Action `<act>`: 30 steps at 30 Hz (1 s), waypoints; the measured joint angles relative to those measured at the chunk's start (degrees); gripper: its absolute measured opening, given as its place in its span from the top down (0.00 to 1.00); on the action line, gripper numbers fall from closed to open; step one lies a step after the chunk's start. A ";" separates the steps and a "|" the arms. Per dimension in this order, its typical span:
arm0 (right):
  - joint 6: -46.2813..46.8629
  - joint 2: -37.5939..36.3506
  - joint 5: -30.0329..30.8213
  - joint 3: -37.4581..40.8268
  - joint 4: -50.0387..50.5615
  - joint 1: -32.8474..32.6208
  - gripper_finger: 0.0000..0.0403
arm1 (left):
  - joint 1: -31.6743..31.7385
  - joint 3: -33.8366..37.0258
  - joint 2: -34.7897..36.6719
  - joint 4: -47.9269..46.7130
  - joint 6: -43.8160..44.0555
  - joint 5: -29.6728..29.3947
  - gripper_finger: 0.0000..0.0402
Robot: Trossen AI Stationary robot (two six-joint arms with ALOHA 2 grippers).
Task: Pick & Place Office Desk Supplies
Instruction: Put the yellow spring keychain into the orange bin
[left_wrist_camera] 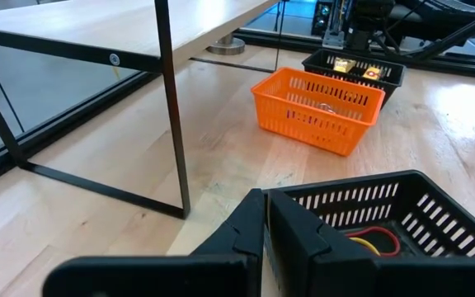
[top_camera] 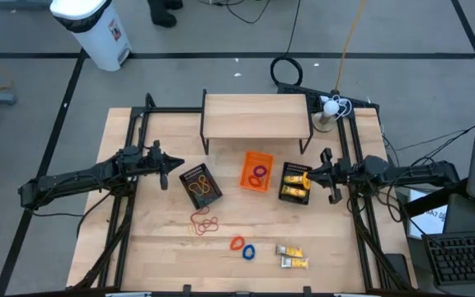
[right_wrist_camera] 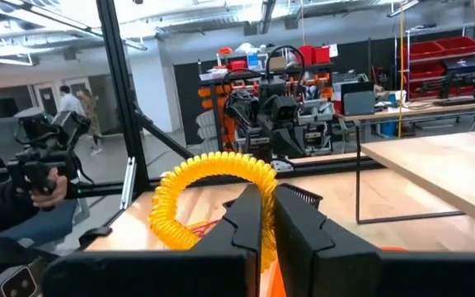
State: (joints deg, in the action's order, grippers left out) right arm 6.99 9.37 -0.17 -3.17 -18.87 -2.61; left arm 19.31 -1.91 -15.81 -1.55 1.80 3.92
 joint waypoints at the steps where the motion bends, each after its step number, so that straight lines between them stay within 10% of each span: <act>1: -0.06 0.20 -0.02 0.01 0.00 0.00 0.98 | 0.00 0.00 0.00 -0.02 0.00 0.00 0.95; 15: -0.16 10.28 -1.19 -3.98 -8.64 0.06 0.98 | 0.00 0.00 0.02 0.01 -1.29 -0.08 0.95; 30: -3.08 62.85 0.38 -36.55 7.90 5.70 0.99 | 0.00 0.00 0.02 0.01 -0.92 -0.07 0.95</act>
State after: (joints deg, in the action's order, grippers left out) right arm 3.91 72.22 0.21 -39.72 -10.97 3.09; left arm 19.31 -1.91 -15.79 -1.54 0.88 3.85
